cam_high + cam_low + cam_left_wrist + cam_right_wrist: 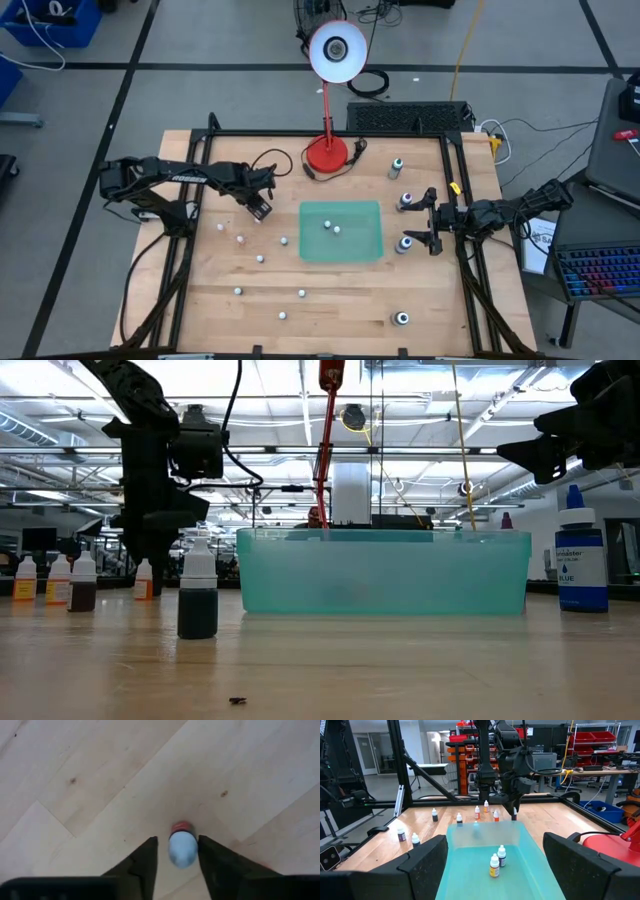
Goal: Pick & Place food coloring
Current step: Put the small red food coloring bottle into the green bin
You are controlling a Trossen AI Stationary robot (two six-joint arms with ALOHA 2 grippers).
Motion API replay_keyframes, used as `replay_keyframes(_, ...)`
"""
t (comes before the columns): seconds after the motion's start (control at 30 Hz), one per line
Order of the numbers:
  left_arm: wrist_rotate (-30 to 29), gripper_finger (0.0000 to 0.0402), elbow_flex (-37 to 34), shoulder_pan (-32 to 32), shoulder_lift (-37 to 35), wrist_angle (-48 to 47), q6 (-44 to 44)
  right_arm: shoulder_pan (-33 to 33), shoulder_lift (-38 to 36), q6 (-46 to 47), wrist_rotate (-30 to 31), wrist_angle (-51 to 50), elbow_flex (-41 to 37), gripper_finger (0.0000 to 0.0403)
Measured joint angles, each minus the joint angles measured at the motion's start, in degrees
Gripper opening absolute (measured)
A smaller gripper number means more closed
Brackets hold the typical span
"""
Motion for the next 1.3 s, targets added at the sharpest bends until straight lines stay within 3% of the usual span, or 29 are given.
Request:
replay_keyframes(0.2, -0.04, 0.0058, 0.0, 0.97, 0.0, 1.9, 2.4, -0.01, 0.0, 0.01, 0.0, 0.0, 0.0, 0.0313)
replay_keyframes(0.33, 1.63, 0.0058, 2.11, 0.74, -0.4, 1.79, 6.2, -0.01, 0.0, 0.02, -0.01, 0.0, 0.0, 0.0313)
replay_keyframes(0.47, 3.02, 0.0058, 10.3, -1.62, -0.52, -1.07, 8.86, -0.01, 0.02, 0.01, 0.0, 0.0, 0.01, 0.0313)
replay_keyframes(0.67, 2.78, 0.0058, 29.09, -7.81, 2.79, -6.15, 15.11, 0.0, 0.02, 0.01, -0.01, -0.01, 0.0, 0.0313)
replay_keyframes(0.87, -1.93, 0.0058, 52.94, -13.3, 16.88, -18.18, 22.18, -0.01, 0.02, 0.01, -0.01, 0.02, 0.0, 0.0313)
replay_keyframes(1.07, 0.55, 0.0058, 74.38, -16.92, 35.15, -23.03, 34.23, -0.01, 0.02, 0.01, -0.01, 0.02, 0.01, 0.0313)
replay_keyframes(1.3, 2.24, 0.0058, 86.9, -18.78, 49.25, -23.88, 41.35, 0.0, 0.02, 0.02, 0.0, 0.01, 0.0, 0.0313)
